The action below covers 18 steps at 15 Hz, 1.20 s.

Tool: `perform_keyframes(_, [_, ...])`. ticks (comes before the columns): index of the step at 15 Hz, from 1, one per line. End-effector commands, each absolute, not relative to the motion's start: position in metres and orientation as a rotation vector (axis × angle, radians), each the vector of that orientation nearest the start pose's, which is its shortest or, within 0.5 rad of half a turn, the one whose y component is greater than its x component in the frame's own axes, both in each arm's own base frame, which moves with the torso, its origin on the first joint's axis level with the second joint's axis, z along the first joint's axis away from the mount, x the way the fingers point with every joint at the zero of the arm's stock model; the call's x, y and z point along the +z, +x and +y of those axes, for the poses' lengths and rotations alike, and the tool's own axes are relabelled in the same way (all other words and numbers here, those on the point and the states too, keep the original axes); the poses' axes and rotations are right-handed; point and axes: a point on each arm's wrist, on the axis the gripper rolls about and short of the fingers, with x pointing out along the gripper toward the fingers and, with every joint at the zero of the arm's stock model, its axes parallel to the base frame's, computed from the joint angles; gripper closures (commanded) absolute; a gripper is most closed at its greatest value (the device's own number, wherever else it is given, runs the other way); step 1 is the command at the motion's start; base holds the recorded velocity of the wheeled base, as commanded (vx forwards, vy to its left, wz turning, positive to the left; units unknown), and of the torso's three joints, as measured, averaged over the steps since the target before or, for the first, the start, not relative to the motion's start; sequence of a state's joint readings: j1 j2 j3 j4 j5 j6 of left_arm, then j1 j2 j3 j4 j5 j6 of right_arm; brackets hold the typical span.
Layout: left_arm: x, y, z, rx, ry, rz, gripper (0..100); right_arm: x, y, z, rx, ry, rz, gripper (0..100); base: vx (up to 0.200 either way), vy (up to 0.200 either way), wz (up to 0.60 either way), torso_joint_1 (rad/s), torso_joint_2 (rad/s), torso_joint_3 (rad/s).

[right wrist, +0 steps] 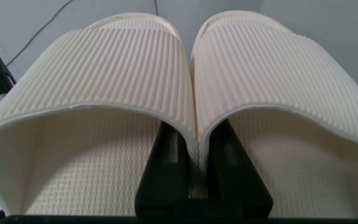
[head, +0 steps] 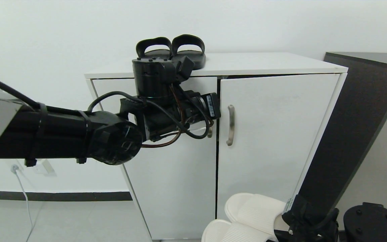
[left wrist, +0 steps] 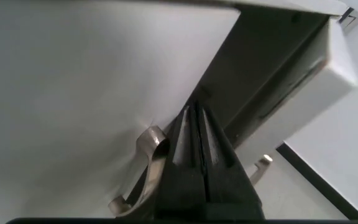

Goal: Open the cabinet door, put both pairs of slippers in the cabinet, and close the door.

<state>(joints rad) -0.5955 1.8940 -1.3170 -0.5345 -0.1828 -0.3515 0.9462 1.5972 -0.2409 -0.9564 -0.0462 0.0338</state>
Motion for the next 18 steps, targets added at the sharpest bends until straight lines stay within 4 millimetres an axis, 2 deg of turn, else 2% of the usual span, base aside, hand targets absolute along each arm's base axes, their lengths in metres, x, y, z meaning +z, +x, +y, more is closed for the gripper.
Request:
perform_keyframes(1, [0.238,0.322,-0.224,-0.759,-0.321,0.201,100,0.105,0.126,0.173,0.881,-0.167,0.38,100,0.0,0.0,0.0,0.0,0.0,0.0])
perform_keyframes(6, [0.237,0.32,-0.225,-0.758,-0.321,0.205,100,0.103,0.126,0.173,0.882,-0.17,0.387,100,0.0,0.0,0.0,0.0,0.0,0.0])
perform_keyframes(8, [0.237,0.319,-0.226,-0.757,-0.334,0.21,100,0.102,0.125,0.172,0.886,-0.177,0.39,100,-0.2,0.0,0.0,0.007,0.0,0.0])
perform_keyframes(10, [0.233,0.304,-0.228,-0.776,-0.359,0.241,100,0.101,0.122,0.171,0.896,-0.19,0.392,100,-0.2,0.0,0.0,0.005,0.0,0.002])
perform_keyframes(13, [0.223,0.262,-0.233,-0.863,-0.36,0.238,100,0.099,0.116,0.171,0.925,-0.202,0.397,100,-0.2,0.0,0.0,-0.001,0.0,0.002])
perform_keyframes(14, [0.22,0.242,-0.238,-0.914,-0.357,0.236,100,0.1,0.111,0.171,0.962,-0.197,0.39,100,-0.2,0.0,0.0,0.007,0.0,-0.002])
perform_keyframes(16, [0.222,0.235,-0.237,-0.93,-0.357,0.218,100,0.101,0.108,0.17,0.985,-0.204,0.367,100,-0.2,0.0,0.0,0.002,0.0,0.002])
perform_keyframes(18, [0.223,0.238,-0.23,-0.908,-0.359,0.21,100,0.101,0.108,0.17,0.986,-0.208,0.362,100,-0.1,0.0,0.0,-0.001,0.0,0.004])
